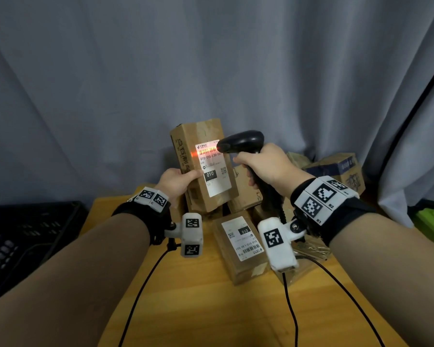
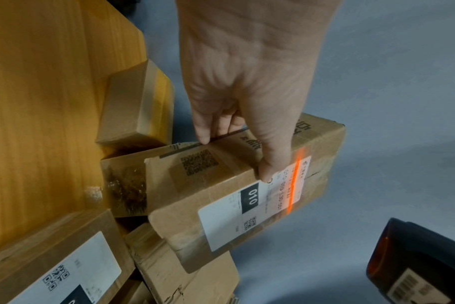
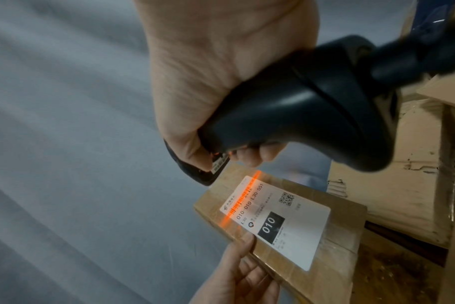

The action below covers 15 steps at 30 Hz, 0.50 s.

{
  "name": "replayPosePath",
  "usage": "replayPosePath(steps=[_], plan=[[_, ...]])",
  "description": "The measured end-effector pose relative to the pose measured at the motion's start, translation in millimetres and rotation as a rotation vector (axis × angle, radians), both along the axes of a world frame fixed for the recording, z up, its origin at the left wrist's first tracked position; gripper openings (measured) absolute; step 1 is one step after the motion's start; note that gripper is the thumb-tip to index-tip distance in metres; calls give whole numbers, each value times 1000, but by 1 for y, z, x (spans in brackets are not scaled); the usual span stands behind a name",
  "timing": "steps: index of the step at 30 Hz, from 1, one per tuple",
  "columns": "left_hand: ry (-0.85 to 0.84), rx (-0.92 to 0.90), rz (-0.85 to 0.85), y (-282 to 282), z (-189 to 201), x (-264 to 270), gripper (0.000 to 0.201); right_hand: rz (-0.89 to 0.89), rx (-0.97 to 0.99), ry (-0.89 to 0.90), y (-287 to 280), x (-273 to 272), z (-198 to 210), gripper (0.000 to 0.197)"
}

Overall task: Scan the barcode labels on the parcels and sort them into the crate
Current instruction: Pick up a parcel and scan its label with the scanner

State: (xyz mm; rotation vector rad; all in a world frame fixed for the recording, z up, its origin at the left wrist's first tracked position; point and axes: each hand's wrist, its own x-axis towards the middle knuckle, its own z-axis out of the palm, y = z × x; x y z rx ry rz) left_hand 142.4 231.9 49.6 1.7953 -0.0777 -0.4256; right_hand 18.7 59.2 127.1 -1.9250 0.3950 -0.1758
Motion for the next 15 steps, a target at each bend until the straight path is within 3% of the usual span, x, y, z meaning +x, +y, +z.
replayPosePath(steps=[9,15], plan=[[-25,14,-2,4,2,-3,12,5,30,-99,6,-2,-16,20],[-77,-36,-32,4,2,-6,14,-49,-139,-140,14,-4,-29,22]])
